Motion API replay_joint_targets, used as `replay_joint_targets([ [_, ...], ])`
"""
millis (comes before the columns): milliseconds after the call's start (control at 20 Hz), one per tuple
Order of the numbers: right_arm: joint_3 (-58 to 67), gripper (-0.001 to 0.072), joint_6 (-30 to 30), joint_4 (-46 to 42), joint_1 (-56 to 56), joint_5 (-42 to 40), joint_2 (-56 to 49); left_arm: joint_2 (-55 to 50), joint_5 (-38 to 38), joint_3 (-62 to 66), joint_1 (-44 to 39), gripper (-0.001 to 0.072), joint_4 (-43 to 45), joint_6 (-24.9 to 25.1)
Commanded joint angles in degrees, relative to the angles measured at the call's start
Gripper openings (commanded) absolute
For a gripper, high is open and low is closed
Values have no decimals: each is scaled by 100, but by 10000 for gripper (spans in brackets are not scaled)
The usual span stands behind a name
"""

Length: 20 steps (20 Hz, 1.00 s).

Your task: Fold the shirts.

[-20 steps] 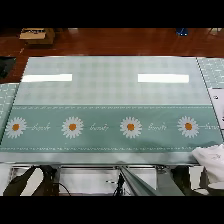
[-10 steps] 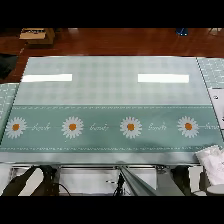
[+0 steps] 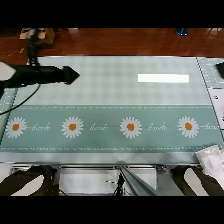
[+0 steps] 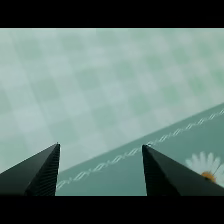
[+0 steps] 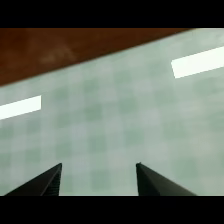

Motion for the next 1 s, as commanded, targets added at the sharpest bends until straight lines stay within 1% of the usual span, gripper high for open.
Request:
replay_joint_targets([
  [0,2,535,1064,-1482,1484,457,-354,-501,-1311,868,-892,613,2868,-1746],
  [50,2,535,1064,-1598,1668,540,-378,-487,-1318,916,-966,648,3021,-1886],
  [100,4,535,1064,-1672,1816,581,-376,-470,-1318,940,-988,703,3086,-2017],
  [150,4,535,1069,-1705,1915,634,-376,-468,-1357,944,-990,703,3093,-2122],
  [200,4,535,1067,-1725,1998,748,-382,-483,-1508,942,-992,720,3091,-2144],
  [250,4,536,1067,-1770,2076,876,-393,-496,-1709,942,-999,720,3091,-2142],
  [350,31,595,1036,-2022,2208,1102,-450,-490,-2050,944,-1014,720,3086,-2144],
  [450,81,596,737,-2186,2269,1207,-472,-487,-2253,944,-1023,720,3084,-2142],
  [600,262,595,737,-2186,2269,1202,-472,-487,-2461,944,-1025,720,3042,-2142],
  [950,308,592,739,-2181,2269,1180,-472,-496,-2455,944,-1025,720,3023,-2144],
])
